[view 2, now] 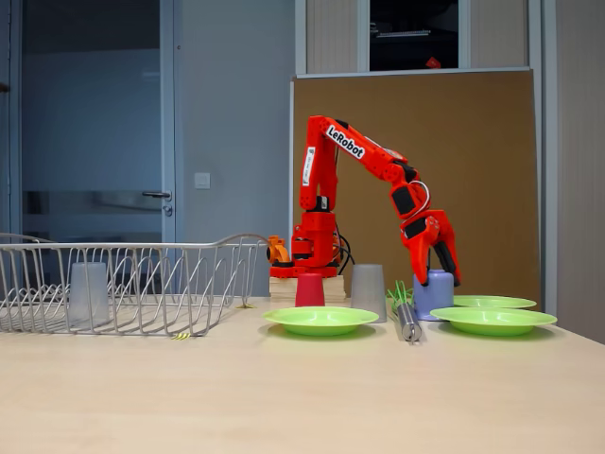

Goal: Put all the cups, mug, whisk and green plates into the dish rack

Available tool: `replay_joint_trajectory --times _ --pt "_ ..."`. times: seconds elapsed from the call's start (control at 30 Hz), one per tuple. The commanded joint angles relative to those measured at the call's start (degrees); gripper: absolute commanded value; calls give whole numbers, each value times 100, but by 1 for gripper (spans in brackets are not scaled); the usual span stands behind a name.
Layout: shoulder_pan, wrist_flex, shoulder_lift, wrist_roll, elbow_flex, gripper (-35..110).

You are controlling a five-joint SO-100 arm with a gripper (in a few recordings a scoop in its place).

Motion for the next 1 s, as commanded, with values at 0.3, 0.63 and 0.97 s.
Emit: replay_joint_trajectory --times 0.3,0.63,0.97 --pt "9 35 519 -79 316 43" --pt "-105 -457 527 62 729 43" --pt "44 -211 580 -325 765 19"
